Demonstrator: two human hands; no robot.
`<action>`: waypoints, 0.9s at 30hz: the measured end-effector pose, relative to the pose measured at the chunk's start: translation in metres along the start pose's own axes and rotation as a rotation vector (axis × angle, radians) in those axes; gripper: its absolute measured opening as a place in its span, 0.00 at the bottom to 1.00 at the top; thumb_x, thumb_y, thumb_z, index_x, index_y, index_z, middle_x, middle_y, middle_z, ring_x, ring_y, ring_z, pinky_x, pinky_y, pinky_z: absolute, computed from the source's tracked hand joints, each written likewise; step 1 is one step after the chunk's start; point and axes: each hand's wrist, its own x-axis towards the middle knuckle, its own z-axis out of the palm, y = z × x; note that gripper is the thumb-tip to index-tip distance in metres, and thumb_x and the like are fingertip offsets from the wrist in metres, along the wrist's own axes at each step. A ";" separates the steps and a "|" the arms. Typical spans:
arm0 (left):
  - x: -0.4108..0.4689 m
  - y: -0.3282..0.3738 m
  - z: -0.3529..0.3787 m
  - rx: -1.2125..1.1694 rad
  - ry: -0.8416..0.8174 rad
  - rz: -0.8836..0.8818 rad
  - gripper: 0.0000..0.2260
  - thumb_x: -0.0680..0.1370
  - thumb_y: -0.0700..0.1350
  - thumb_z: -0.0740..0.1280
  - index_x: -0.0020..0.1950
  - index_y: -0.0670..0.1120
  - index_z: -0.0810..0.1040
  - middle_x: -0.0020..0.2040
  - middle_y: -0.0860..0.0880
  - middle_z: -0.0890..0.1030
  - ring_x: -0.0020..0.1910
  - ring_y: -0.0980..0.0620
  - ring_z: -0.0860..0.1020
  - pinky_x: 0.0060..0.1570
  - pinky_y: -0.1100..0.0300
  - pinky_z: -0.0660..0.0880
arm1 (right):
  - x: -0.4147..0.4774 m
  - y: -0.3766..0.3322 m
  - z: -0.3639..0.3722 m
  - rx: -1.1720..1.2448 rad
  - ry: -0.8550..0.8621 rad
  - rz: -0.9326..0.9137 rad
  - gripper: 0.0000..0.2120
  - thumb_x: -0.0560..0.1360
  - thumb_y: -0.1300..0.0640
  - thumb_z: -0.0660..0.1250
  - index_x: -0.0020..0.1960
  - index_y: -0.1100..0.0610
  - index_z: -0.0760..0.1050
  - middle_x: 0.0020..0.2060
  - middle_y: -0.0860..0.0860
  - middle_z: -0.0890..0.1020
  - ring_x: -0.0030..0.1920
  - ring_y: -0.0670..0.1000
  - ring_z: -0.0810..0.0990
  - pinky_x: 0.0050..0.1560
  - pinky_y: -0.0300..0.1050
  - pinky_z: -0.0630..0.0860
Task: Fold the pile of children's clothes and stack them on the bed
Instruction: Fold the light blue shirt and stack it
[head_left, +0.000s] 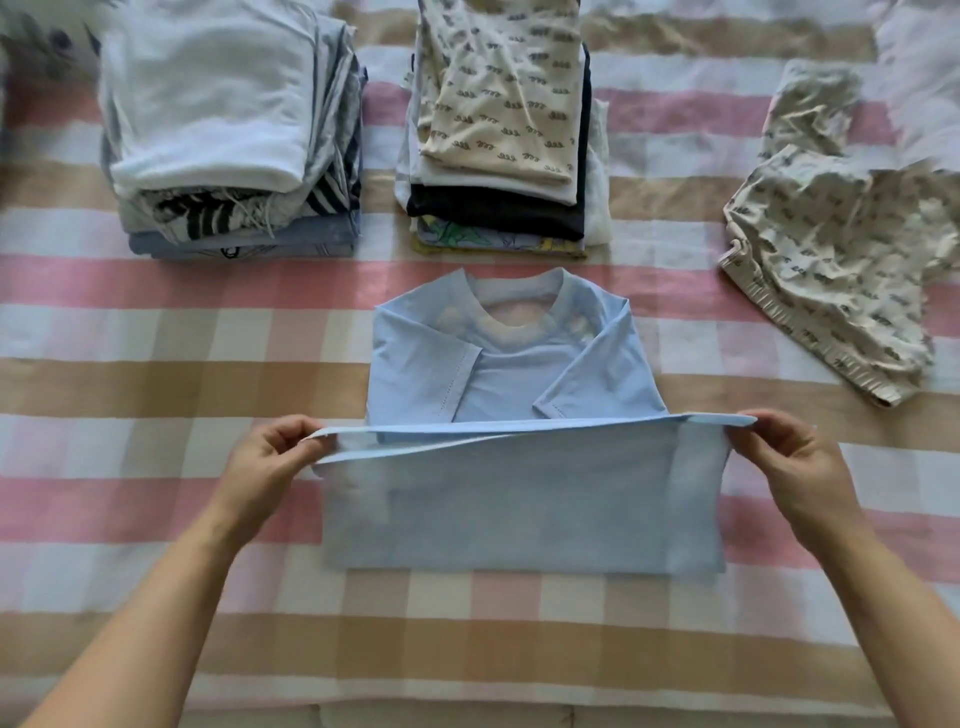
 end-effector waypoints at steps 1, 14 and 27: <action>0.013 0.009 -0.001 0.013 -0.016 0.012 0.12 0.76 0.32 0.62 0.35 0.44 0.77 0.26 0.57 0.77 0.27 0.63 0.70 0.29 0.72 0.66 | 0.012 -0.006 0.003 0.015 -0.009 0.009 0.16 0.74 0.66 0.64 0.38 0.49 0.82 0.32 0.40 0.82 0.35 0.38 0.78 0.40 0.28 0.75; 0.133 0.058 0.004 -0.082 -0.181 -0.364 0.08 0.77 0.39 0.60 0.46 0.43 0.79 0.31 0.49 0.81 0.27 0.55 0.79 0.27 0.66 0.75 | 0.130 -0.033 0.041 -0.019 -0.026 0.087 0.10 0.77 0.62 0.63 0.37 0.54 0.72 0.24 0.42 0.79 0.25 0.38 0.76 0.27 0.31 0.74; 0.121 0.041 0.018 -0.061 0.085 -0.169 0.03 0.74 0.39 0.69 0.47 0.43 0.80 0.46 0.43 0.83 0.38 0.51 0.82 0.40 0.59 0.80 | 0.055 -0.011 0.043 -0.161 0.199 0.293 0.19 0.75 0.54 0.67 0.62 0.59 0.68 0.46 0.57 0.78 0.40 0.54 0.78 0.40 0.49 0.78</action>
